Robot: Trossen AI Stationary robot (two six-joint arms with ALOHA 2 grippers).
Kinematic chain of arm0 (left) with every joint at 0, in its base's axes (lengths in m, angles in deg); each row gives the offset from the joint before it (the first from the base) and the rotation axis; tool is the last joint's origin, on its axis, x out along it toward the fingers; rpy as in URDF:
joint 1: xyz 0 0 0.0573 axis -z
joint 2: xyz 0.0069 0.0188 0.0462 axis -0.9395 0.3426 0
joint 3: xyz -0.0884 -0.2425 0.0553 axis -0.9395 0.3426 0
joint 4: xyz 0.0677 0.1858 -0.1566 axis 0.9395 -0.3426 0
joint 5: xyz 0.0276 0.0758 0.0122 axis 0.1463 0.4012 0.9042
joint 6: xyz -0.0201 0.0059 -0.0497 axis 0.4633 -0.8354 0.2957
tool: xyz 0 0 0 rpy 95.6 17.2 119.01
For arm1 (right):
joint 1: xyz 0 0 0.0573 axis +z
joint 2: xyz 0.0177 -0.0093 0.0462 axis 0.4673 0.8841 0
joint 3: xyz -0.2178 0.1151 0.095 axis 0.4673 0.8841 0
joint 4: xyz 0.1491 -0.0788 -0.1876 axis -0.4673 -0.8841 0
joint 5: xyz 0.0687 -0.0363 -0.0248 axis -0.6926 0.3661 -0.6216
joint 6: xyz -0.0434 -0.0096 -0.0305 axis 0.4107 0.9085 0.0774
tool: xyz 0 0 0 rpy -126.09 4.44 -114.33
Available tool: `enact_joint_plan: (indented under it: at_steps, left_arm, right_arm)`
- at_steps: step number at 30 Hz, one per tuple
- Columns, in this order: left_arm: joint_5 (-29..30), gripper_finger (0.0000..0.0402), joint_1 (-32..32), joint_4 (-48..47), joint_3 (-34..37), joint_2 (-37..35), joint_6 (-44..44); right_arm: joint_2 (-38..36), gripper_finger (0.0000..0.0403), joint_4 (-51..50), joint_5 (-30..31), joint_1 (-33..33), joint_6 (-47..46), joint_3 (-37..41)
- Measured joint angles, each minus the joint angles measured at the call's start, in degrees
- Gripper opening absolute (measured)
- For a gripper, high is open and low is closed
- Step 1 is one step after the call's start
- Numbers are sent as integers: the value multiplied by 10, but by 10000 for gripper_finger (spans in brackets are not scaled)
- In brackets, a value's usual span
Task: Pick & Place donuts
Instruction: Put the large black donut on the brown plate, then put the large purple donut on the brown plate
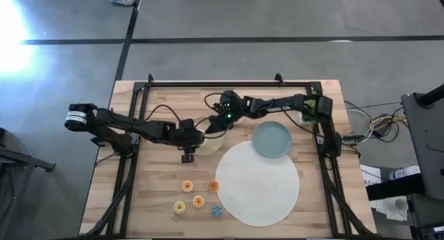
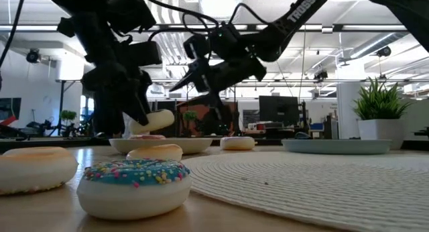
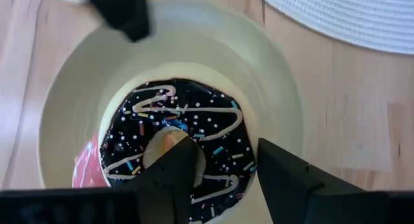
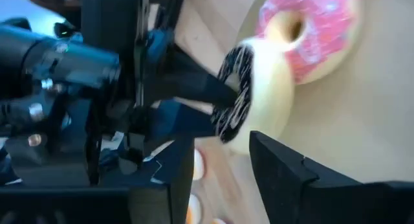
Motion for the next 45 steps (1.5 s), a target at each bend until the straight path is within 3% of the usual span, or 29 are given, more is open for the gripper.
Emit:
enact_joint_plan:
  at_steps: [14, 28, 38, 45]
  left_arm:
    - [-31, 131, 0, 54, 8, 8, -2]
    - [-31, 132, 2, 51, 8, 6, 18]
    - [-30, 185, 3, 27, 8, -28, 24]
    - [-25, 193, 3, -10, 8, -45, 35]
  right_arm:
    - [12, 138, 26, -12, 34, -28, -8]
    - [33, 130, 9, 20, 40, -29, -2]
    - [33, 139, 5, 22, 40, -29, 3]
    - [21, 146, 4, 41, 36, -6, 4]
